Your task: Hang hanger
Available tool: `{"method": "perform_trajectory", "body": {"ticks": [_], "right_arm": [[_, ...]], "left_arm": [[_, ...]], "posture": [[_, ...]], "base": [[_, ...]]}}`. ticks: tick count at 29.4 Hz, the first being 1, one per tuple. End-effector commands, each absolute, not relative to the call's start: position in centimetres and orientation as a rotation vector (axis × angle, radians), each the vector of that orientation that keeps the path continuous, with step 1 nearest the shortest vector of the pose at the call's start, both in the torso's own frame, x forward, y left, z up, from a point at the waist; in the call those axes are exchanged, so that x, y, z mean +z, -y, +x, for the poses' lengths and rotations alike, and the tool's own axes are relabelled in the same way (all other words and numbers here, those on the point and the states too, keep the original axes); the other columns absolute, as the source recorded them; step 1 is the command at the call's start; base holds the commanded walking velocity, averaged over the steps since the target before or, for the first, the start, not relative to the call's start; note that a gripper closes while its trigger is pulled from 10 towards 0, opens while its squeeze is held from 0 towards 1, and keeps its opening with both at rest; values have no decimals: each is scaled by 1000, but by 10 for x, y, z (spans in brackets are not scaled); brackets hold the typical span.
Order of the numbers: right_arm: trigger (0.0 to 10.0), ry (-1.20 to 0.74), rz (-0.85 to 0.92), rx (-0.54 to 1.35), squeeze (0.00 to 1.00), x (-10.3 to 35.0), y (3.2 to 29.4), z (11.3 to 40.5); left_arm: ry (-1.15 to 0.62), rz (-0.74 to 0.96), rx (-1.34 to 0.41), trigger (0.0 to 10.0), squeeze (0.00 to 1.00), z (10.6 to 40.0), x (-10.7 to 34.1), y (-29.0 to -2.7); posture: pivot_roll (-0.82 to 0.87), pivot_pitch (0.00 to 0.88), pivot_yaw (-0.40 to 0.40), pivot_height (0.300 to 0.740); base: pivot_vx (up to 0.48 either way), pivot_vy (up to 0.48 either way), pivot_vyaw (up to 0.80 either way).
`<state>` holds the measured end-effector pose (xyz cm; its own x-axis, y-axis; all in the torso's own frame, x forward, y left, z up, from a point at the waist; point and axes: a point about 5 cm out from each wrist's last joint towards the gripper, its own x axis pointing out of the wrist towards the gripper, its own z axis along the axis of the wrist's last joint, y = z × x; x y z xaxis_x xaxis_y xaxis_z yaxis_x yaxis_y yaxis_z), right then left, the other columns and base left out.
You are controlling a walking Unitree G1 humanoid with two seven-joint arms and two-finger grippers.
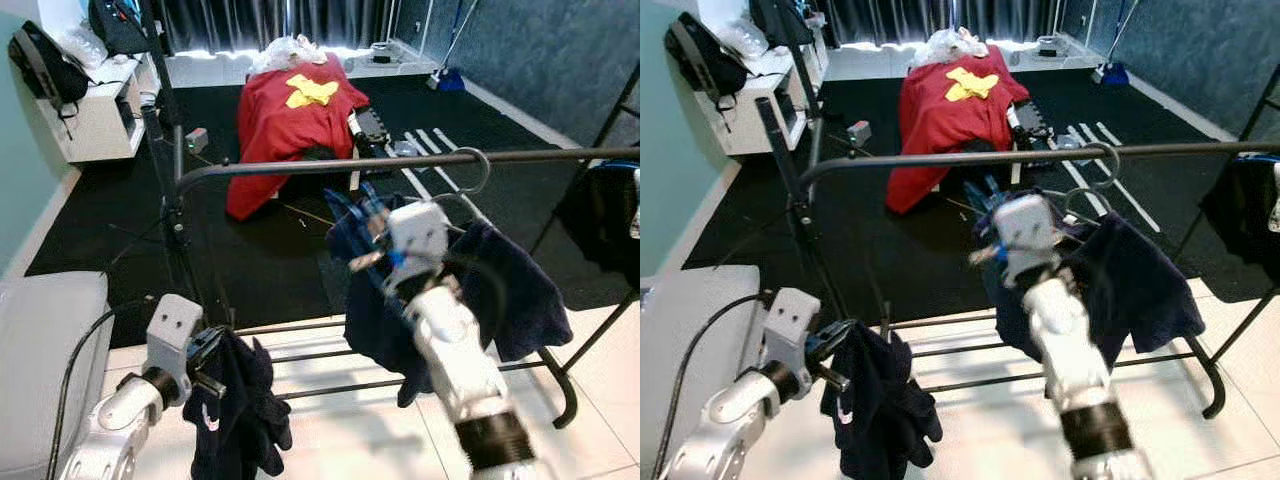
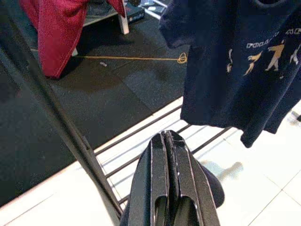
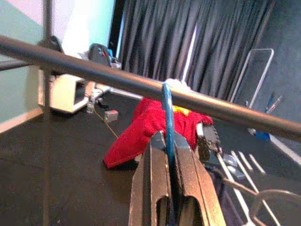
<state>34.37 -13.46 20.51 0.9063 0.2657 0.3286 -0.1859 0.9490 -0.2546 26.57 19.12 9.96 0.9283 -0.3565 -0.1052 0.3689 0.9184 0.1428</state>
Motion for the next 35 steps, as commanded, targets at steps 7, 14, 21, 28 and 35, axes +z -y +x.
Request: {"method": "perform_trajectory", "body": {"ticks": [7,14,21,28,35], "right_arm": [[0,390,-210,224,0,216,146,359],[0,465,-206,235,0,236,148,365],[0,429,-182,254,0,237,152,373],[0,257,-105,290,0,227,159,392],[0,220,-75,298,0,237,164,405]], "left_arm": [[4,150,-384,0,0,267,114,-188],[62,119,-398,0,0,264,123,-185],[74,108,-424,0,0,260,124,-182],[65,115,-433,0,0,258,125,-182],[59,124,-420,0,0,253,126,-187]], "posture": [[119,63,-25,740],[122,65,-31,740],[129,77,-30,740],[142,87,-30,740],[157,96,-44,740]], "base": [[0,0,0],[0,0,0],[0,0,0],[0,0,0],[0,0,0]]}}
